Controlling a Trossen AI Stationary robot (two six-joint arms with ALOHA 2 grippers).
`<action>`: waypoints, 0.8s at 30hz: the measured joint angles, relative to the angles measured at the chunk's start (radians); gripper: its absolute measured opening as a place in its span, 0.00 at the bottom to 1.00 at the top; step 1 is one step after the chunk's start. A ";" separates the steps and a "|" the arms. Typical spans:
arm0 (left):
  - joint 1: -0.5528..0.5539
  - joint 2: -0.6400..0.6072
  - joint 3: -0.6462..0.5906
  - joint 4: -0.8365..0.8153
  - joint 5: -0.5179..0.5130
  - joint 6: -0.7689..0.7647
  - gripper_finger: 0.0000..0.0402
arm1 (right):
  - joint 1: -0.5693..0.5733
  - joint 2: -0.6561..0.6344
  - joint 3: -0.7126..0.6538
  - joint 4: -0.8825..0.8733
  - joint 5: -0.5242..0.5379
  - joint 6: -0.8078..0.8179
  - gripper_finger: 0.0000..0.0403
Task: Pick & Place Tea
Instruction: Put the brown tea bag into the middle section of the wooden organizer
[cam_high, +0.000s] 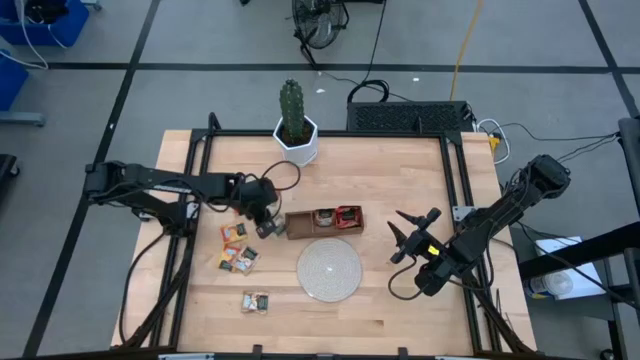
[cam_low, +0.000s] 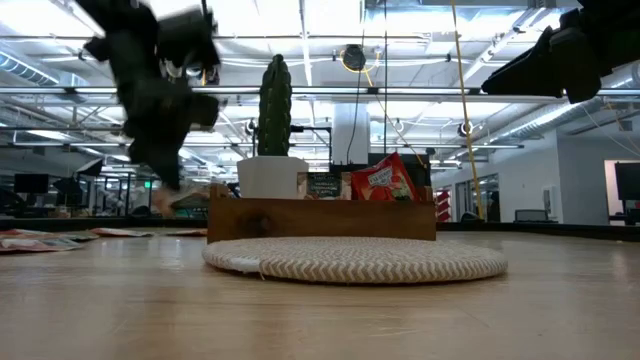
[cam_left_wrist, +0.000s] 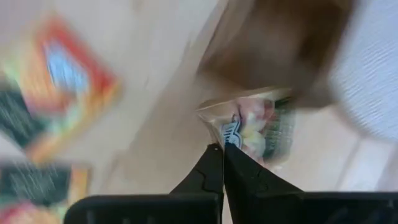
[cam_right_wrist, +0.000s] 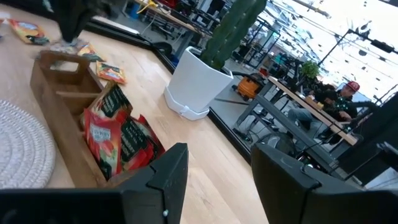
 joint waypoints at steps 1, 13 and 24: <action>-0.018 -0.013 0.030 0.004 -0.035 0.018 0.01 | -0.005 0.000 0.000 0.008 0.000 0.000 0.40; -0.153 -0.052 0.206 0.180 -0.345 0.270 0.00 | -0.111 0.000 0.000 0.303 -0.110 -0.274 0.40; -0.182 0.053 0.207 0.553 -0.457 0.419 0.00 | -0.309 0.001 0.000 0.641 -0.510 -0.569 0.40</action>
